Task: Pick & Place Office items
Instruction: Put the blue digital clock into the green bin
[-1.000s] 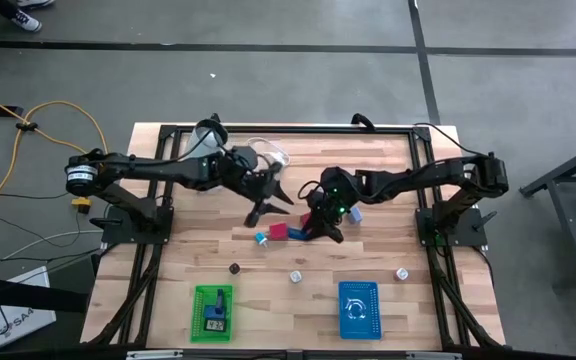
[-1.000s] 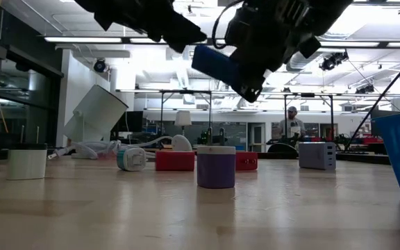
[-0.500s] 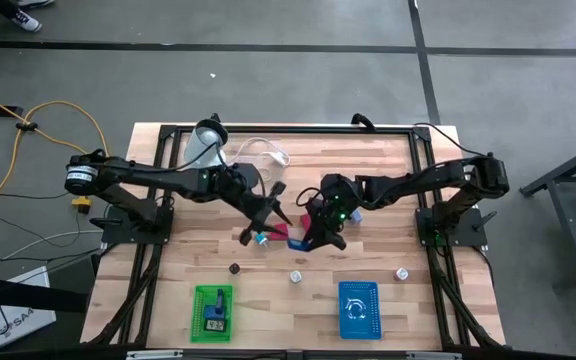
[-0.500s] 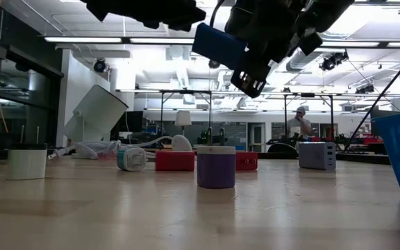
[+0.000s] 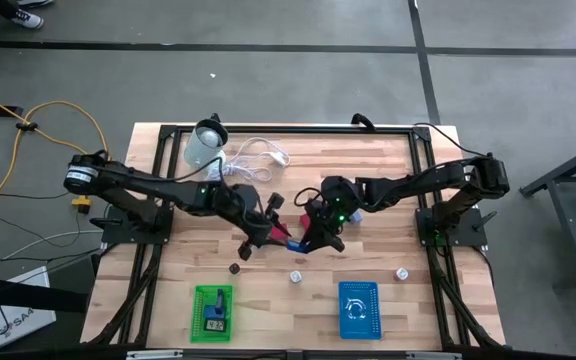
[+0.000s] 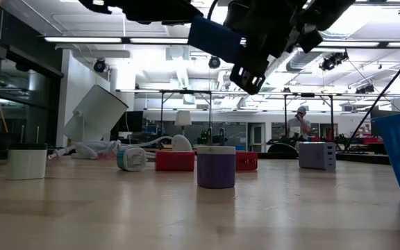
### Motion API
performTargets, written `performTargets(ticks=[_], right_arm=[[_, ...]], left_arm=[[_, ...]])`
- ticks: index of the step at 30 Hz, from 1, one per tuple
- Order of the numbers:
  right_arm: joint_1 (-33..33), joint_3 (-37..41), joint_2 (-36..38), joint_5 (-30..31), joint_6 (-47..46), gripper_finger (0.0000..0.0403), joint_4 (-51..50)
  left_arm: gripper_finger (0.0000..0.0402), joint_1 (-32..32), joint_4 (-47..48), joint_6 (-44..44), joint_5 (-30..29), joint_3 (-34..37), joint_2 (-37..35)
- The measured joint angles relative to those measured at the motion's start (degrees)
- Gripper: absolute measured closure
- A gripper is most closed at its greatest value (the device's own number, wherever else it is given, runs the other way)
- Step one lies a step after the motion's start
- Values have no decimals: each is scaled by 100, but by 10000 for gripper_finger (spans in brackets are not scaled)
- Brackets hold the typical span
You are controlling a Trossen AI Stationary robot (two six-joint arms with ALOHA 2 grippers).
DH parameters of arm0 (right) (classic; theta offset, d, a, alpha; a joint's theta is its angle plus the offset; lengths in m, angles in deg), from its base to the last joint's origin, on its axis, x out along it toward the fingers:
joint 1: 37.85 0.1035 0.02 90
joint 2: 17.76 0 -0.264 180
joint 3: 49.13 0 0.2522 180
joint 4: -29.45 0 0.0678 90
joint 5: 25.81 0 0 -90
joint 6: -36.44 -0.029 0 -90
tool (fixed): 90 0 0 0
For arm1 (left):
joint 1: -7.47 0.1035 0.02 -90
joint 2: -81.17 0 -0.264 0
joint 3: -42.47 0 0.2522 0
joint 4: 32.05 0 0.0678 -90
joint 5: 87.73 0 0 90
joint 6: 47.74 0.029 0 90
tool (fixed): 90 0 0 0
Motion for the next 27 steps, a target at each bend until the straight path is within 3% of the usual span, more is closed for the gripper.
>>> performTargets(ticks=[13, 27], right_arm=[[20, 0, -2, 26, -1, 256, 222], [66, 0, -2, 19, 19, 256, 623]], left_arm=[[275, -510, 79, -206, -959, 4, 0], [275, -455, 71, -451, -990, 4, 0]])
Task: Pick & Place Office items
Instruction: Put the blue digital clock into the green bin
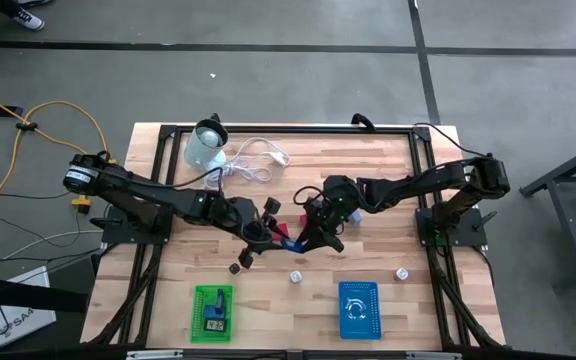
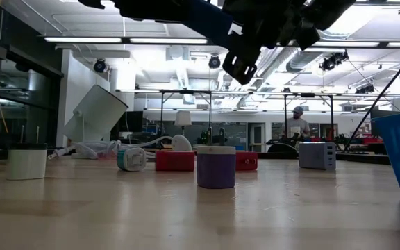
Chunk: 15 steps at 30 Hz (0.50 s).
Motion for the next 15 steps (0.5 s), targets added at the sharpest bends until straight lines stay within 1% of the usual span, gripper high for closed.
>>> performTargets(ticks=[7, 15], right_arm=[[0, 0, 0, 163, 0, 256, -8], [0, 0, 0, 150, -2, 256, -5]], left_arm=[[279, 0, -3, 1, 0, 0, 0], [321, -2, -7, 36, 3, 0, 0]])
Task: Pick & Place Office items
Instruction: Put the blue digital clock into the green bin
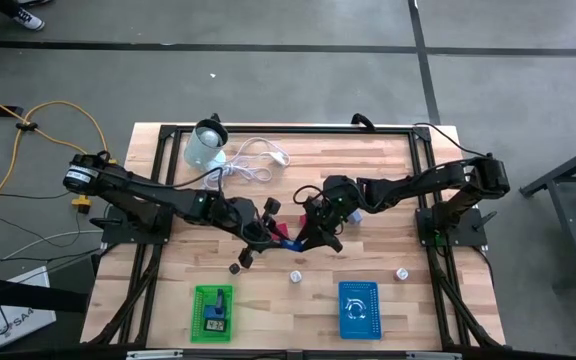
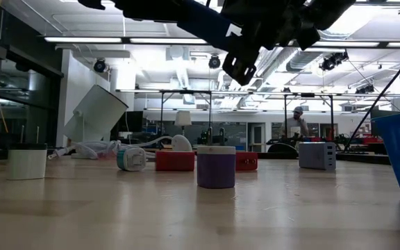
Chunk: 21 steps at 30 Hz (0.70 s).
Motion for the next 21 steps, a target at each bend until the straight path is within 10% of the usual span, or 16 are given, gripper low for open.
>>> performTargets(ticks=[21], right_arm=[[0, 0, 0, -5, 7, 285, 2]], left_arm=[[330, -4, 25, -40, 14, 0, 0]])
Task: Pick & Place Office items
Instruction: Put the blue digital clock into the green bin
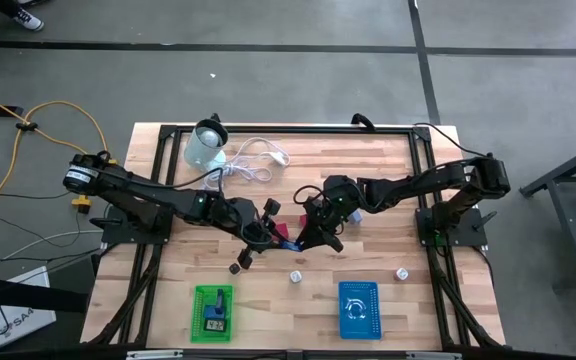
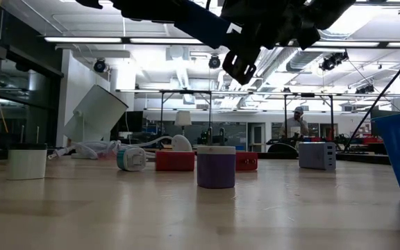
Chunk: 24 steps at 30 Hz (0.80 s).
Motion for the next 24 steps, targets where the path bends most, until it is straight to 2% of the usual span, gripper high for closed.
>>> performTargets(ticks=[14, 24], right_arm=[[-2, 0, 0, -81, -7, 191, -4], [-4, 0, 0, -280, -48, 171, -6]], left_arm=[[341, 0, -39, 20, 29, 0, 0], [343, -7, -28, 15, 48, -2, 0]])
